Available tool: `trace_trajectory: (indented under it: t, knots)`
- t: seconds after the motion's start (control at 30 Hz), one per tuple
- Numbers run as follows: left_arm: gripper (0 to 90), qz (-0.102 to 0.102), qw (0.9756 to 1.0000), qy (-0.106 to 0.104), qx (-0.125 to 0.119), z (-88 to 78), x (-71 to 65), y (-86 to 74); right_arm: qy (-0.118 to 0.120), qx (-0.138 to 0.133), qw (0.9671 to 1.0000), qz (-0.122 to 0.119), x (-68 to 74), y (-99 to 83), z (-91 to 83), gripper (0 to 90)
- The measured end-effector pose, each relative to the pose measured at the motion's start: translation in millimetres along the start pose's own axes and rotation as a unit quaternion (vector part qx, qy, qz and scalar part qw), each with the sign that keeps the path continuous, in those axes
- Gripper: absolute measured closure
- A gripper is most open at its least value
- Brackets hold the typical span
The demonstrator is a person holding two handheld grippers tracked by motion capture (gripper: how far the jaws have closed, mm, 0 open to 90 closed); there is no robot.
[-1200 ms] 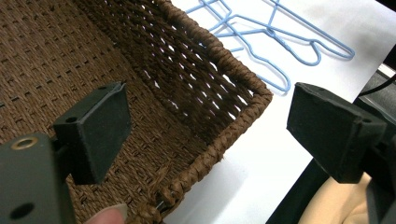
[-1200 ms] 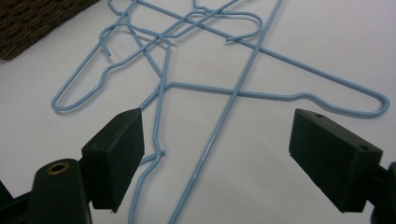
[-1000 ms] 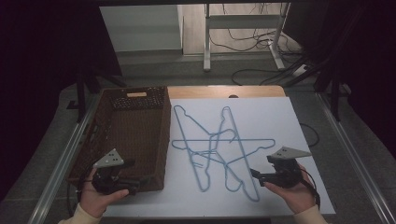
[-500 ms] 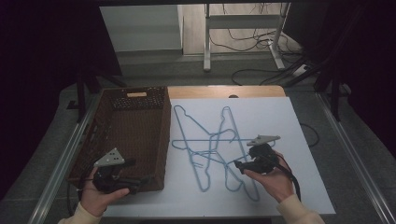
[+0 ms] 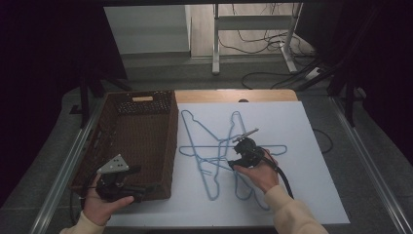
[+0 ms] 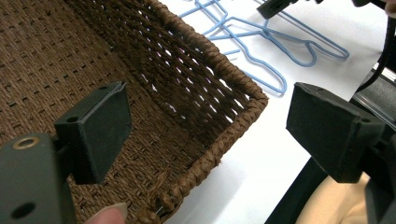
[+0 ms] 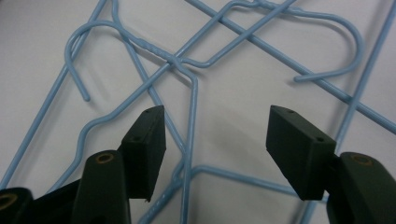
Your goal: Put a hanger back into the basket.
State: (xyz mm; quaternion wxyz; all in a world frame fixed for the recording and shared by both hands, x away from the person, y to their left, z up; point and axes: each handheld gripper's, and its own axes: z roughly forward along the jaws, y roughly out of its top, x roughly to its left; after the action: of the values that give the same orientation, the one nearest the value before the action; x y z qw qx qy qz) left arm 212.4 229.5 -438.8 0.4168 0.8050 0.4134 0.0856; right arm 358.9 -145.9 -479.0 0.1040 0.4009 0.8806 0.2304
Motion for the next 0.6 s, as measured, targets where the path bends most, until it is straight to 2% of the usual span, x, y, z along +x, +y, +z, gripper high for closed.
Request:
trace_trajectory:
  t: [0.27,0.6]
  knots:
    - [14.3,0.0,1.0,0.0,0.0,-0.3,0.5,-0.1,0.001,0.027,0.9996,-0.006,7.9,7.0,19.1,49.3]
    - [14.3,0.0,1.0,0.0,0.0,0.4,1.5,0.4,-0.004,0.048,0.9989,-0.001,8.6,8.0,28.7,61.2]
